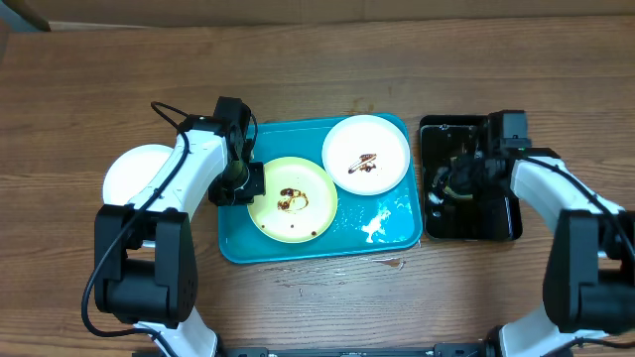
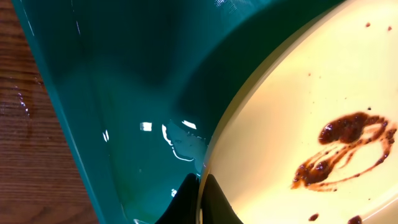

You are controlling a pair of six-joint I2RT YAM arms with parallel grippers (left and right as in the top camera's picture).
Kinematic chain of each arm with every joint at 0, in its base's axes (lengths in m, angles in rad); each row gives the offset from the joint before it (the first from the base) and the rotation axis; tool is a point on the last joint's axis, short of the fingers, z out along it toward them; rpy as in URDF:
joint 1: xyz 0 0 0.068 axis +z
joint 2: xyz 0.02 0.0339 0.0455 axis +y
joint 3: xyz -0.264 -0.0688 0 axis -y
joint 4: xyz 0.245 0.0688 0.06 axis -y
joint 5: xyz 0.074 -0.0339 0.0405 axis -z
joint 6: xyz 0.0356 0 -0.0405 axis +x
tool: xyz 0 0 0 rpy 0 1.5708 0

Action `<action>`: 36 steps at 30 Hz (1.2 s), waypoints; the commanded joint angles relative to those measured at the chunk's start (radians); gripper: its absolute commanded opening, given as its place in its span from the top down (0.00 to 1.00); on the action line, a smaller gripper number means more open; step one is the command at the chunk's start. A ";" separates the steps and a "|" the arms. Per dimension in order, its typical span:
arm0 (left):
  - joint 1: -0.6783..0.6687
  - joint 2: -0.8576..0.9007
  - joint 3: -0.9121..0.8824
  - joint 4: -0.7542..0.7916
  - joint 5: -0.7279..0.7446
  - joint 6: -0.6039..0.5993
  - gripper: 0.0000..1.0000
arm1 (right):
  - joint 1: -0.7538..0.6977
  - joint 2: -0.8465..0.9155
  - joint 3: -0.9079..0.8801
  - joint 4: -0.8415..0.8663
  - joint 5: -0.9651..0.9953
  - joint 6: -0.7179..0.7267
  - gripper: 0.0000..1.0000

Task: Clean dirty plates on tray and stack at the side
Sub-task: 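Grip the yellow-green plate rim with left gripper and pull it forward, then dip the sponge in the black tray water with right gripper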

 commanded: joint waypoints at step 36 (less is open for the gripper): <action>-0.009 -0.024 -0.006 0.000 -0.024 -0.021 0.96 | 0.005 0.010 0.003 -0.082 -0.041 -0.103 0.88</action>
